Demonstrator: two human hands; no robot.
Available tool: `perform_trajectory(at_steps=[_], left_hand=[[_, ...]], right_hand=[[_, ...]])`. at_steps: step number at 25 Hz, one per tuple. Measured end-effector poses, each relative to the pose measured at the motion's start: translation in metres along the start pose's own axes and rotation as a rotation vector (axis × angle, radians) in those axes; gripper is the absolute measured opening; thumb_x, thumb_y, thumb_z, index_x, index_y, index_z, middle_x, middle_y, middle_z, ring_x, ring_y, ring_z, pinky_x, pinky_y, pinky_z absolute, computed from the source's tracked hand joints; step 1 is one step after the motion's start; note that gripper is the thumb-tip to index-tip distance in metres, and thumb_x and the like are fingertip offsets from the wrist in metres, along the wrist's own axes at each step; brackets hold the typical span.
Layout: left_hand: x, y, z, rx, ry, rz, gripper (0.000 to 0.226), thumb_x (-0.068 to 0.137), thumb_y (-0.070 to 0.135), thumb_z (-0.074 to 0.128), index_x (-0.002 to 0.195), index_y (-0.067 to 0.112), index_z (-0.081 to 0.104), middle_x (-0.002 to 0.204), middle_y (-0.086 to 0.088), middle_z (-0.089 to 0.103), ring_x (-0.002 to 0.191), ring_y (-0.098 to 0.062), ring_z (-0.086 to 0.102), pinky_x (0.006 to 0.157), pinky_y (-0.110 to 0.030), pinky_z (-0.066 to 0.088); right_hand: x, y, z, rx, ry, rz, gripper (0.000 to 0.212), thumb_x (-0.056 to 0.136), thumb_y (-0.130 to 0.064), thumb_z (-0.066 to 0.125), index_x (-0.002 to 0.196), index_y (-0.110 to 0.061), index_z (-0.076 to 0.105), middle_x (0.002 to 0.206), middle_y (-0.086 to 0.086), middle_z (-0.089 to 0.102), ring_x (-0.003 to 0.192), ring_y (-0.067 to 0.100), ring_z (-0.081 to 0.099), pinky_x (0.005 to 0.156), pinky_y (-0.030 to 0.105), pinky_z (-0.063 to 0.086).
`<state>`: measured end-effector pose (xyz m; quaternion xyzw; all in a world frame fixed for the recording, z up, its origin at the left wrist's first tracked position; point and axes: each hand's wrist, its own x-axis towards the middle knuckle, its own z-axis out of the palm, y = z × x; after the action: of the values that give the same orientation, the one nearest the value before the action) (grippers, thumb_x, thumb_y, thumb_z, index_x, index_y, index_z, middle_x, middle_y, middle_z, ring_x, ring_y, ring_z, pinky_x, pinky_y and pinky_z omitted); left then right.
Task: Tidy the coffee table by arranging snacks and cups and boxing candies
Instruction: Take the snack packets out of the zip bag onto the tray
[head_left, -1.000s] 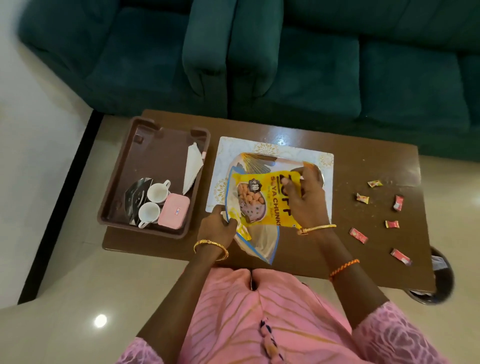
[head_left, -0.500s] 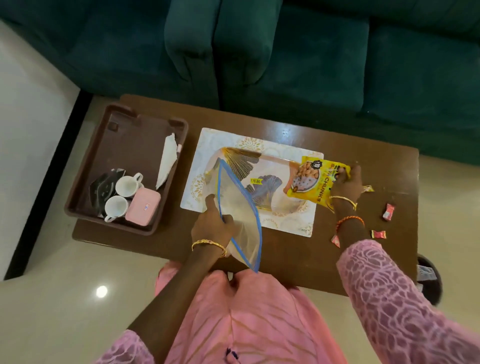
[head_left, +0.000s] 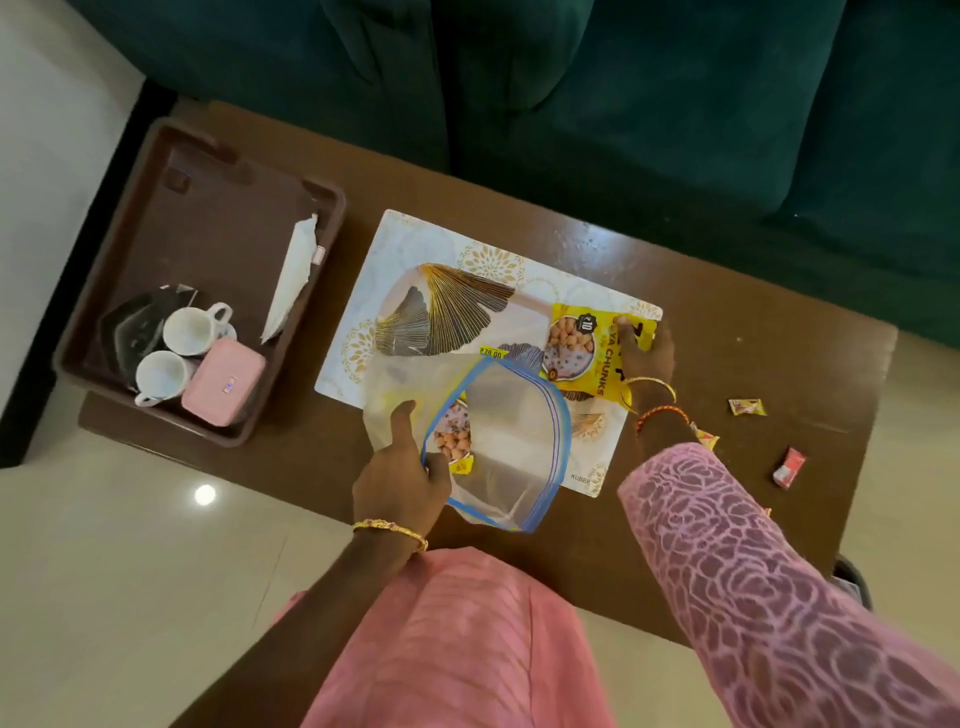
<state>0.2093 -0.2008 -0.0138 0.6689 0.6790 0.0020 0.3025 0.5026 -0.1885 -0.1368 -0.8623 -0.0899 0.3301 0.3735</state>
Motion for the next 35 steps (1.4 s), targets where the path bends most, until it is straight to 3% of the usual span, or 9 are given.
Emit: perform_trajectory(at_steps=[5,13,18,22,25,27,29,32,35], left_hand=[[0.004,0.003,-0.006,-0.034,-0.028,-0.005,0.059,0.08,0.015,0.054,0.134,0.023,0.034,0.066,-0.013,0.059,0.067,-0.04,0.06,0.051,-0.032,0.037],[-0.005,-0.006,-0.014,-0.043,-0.027,0.002,0.059,0.079,0.011,0.055,0.134,0.022,0.036,0.057,-0.006,0.052,0.049,-0.023,0.044,0.042,-0.023,0.024],[-0.012,-0.011,-0.016,-0.068,-0.008,-0.014,0.058,0.077,0.01,0.054,0.131,0.022,0.037,0.048,0.001,0.044,0.046,-0.02,0.042,0.045,-0.027,0.03],[-0.012,-0.017,-0.022,-0.11,0.013,-0.037,0.055,0.077,0.009,0.055,0.129,0.017,0.039,0.047,0.002,0.046,0.05,-0.026,0.048,0.051,-0.032,0.039],[-0.013,-0.021,-0.032,-0.145,0.041,-0.035,0.052,0.077,0.009,0.056,0.127,0.013,0.041,0.047,0.004,0.045,0.052,-0.029,0.051,0.052,-0.032,0.038],[-0.015,-0.024,-0.041,-0.175,0.068,-0.022,0.051,0.076,0.007,0.057,0.125,0.01,0.042,0.047,0.006,0.043,0.052,-0.029,0.049,0.054,-0.033,0.039],[-0.016,-0.03,-0.052,-0.21,0.094,-0.015,0.051,0.077,0.008,0.058,0.125,0.009,0.042,0.045,0.006,0.041,0.052,-0.03,0.049,0.055,-0.035,0.04],[-0.022,-0.044,-0.066,-0.247,0.107,-0.019,0.045,0.08,0.013,0.059,0.122,0.01,0.043,0.045,0.006,0.042,0.058,-0.036,0.055,0.056,-0.035,0.039],[-0.033,-0.067,-0.075,-0.264,0.122,-0.042,0.05,0.078,0.011,0.059,0.126,0.013,0.043,0.044,0.006,0.041,0.051,-0.025,0.047,0.054,-0.033,0.038]], right_hand=[[-0.002,0.027,-0.001,0.058,-0.153,0.147,0.078,0.066,-0.015,0.083,0.129,-0.012,0.037,0.126,0.015,0.059,0.111,0.032,0.06,0.095,0.054,0.049],[0.004,0.009,0.017,0.009,0.016,0.037,0.07,0.066,-0.019,0.082,0.125,-0.009,0.046,0.119,0.014,0.064,0.104,0.03,0.063,0.083,0.032,0.049],[0.0,0.003,0.014,-0.035,0.022,0.019,0.073,0.069,-0.022,0.081,0.128,-0.008,0.041,0.124,0.016,0.061,0.11,0.031,0.06,0.095,0.043,0.05],[-0.032,-0.02,0.003,-0.065,0.177,0.029,0.06,0.075,-0.022,0.074,0.123,-0.002,0.045,0.127,0.021,0.052,0.117,0.033,0.052,0.097,0.039,0.043],[-0.101,-0.062,-0.009,0.088,0.346,-0.119,0.021,0.079,-0.013,0.062,0.099,-0.005,0.061,0.105,0.014,0.06,0.088,0.02,0.059,0.076,0.025,0.043],[-0.159,-0.081,-0.013,0.183,0.226,-0.207,0.004,0.077,-0.012,0.059,0.08,-0.014,0.061,0.08,0.003,0.065,0.069,0.013,0.061,0.066,0.027,0.046],[-0.214,-0.093,-0.008,0.142,-0.125,-0.203,0.01,0.077,-0.009,0.057,0.072,-0.018,0.061,0.073,0.008,0.069,0.072,0.025,0.067,0.069,0.034,0.053],[-0.263,-0.084,0.025,-0.394,-0.626,-0.195,0.019,0.082,-0.005,0.054,0.097,-0.006,0.066,0.107,0.021,0.067,0.105,0.037,0.061,0.092,0.038,0.047],[-0.284,-0.06,0.076,-0.761,-0.676,-0.064,0.053,0.087,-0.018,0.057,0.133,0.002,0.039,0.137,0.023,0.046,0.128,0.036,0.043,0.105,0.037,0.036]])
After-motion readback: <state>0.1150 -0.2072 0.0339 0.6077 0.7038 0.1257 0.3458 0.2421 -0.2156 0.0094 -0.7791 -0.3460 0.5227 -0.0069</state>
